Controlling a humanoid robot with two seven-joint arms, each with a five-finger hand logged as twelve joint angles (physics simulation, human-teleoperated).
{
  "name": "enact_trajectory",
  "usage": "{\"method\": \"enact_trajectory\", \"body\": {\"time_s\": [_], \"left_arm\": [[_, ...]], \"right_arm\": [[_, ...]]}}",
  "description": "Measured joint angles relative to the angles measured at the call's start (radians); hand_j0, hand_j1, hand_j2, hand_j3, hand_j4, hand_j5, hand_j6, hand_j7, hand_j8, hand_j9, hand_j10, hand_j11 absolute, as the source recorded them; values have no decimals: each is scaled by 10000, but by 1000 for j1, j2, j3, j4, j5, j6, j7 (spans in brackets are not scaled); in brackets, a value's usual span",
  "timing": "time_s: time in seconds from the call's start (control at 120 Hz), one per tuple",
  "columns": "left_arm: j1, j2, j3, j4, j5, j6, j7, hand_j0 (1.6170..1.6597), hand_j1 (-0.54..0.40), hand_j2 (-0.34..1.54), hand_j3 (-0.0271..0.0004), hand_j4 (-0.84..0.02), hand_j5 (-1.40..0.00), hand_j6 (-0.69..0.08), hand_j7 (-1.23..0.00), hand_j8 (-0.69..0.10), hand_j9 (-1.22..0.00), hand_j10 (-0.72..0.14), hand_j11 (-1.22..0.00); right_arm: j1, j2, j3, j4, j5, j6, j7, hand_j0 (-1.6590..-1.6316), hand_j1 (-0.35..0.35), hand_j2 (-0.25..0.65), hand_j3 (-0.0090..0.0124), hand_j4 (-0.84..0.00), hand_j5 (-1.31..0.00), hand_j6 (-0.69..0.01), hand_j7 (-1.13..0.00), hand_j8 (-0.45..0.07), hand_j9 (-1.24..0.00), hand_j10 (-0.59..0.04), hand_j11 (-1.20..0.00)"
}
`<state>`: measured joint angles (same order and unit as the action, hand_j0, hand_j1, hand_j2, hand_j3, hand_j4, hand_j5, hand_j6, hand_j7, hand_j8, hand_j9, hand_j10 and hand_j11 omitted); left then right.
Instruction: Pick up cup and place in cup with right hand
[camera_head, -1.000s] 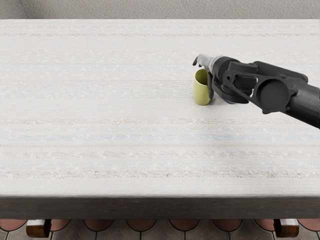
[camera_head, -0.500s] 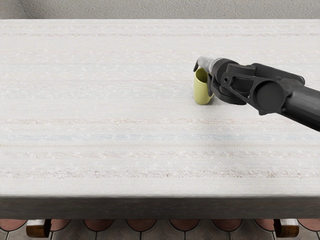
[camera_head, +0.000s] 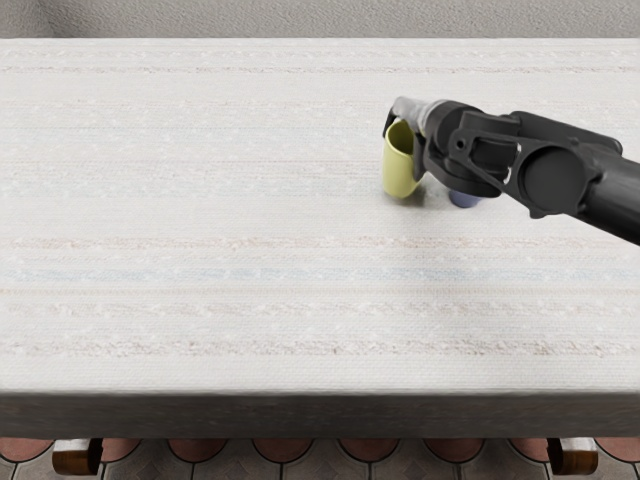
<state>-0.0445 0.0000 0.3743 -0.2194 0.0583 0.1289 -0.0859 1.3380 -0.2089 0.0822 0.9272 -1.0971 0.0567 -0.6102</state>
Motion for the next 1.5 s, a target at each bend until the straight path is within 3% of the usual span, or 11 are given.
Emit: {"method": "enact_trajectory", "body": {"time_s": [0.15,0.158,0.242,0.483,0.592,0.683,1.0,1.142,1.283,1.408,1.5], "left_arm": [[0,0,0,0,0,0,0,16581,3490,-1,0,-2,0,-2,0,-2,0,-1,0],[0,0,0,0,0,0,0,16581,3490,-1,0,-2,0,-2,0,-2,0,-1,0],[0,0,0,0,0,0,0,16581,3490,-1,0,-2,0,-2,0,-2,0,-1,0],[0,0,0,0,0,0,0,16581,3490,-1,0,-2,0,-2,0,-1,0,-1,0],[0,0,0,0,0,0,0,16581,3490,-1,0,-2,0,-2,0,-2,0,-1,0],[0,0,0,0,0,0,0,16581,3490,-1,0,-2,0,-2,0,-1,0,-1,0],[0,0,0,0,0,0,0,16581,3490,0,0,-2,-1,-2,0,-2,0,-1,0],[0,0,0,0,0,0,0,16581,3490,0,0,-2,-1,-2,0,-2,0,-1,0],[0,0,0,0,0,0,0,16581,3490,0,0,-2,-1,-2,0,-2,0,-1,0],[0,0,0,0,0,0,0,16581,3490,-1,0,-2,0,-2,0,-2,0,-1,0],[0,0,0,0,0,0,0,16581,3490,0,0,-2,0,-2,0,-2,0,-1,0]], "right_arm": [[25,-67,23,95,3,1,0,-16513,-346,-1609,0,-4491,-5892,-3848,-5861,-3968,-5934,-4450,-5949],[25,-72,25,102,3,1,0,-16519,-217,-1248,-1,-4497,-5883,-3870,-5861,-3973,-5928,-4454,-5944],[34,-131,44,172,11,4,0,-16513,-294,-1634,-2,-4491,-5899,-3829,-5866,-3941,-5947,-4449,-5961],[74,-269,59,345,57,8,0,-16524,179,-1203,-5,-4496,-5952,-3427,-5902,-3473,-5997,-4455,-6010],[79,-319,81,406,64,9,0,-16521,195,-1222,-13,-4525,-5944,-3406,-5920,-3449,-6005,-4469,-6022],[79,-360,92,478,77,9,0,-16521,184,-1205,1,-4549,-5944,-3335,-5933,-3481,-6019,-4486,-6033],[77,-477,101,660,103,8,0,-16508,322,-1070,-15,-4766,-6072,-3295,-6143,-3343,-6159,-4685,-6186],[80,-547,123,713,124,24,0,-16512,352,-1041,2,-4674,-6132,-3178,-6112,-3302,-6214,-4596,-6242],[76,-601,173,731,144,60,0,-16512,309,-1144,-15,-4648,-6120,-3232,-6090,-3257,-6192,-4576,-6222],[65,-643,183,732,147,70,0,-16510,154,-1288,0,-4658,-6097,-3397,-6077,-3406,-6156,-4599,-6180],[62,-662,184,728,148,72,0,-16514,275,-1140,-3,-4648,-6101,-3317,-6072,-3368,-6154,-4594,-6177]]}}
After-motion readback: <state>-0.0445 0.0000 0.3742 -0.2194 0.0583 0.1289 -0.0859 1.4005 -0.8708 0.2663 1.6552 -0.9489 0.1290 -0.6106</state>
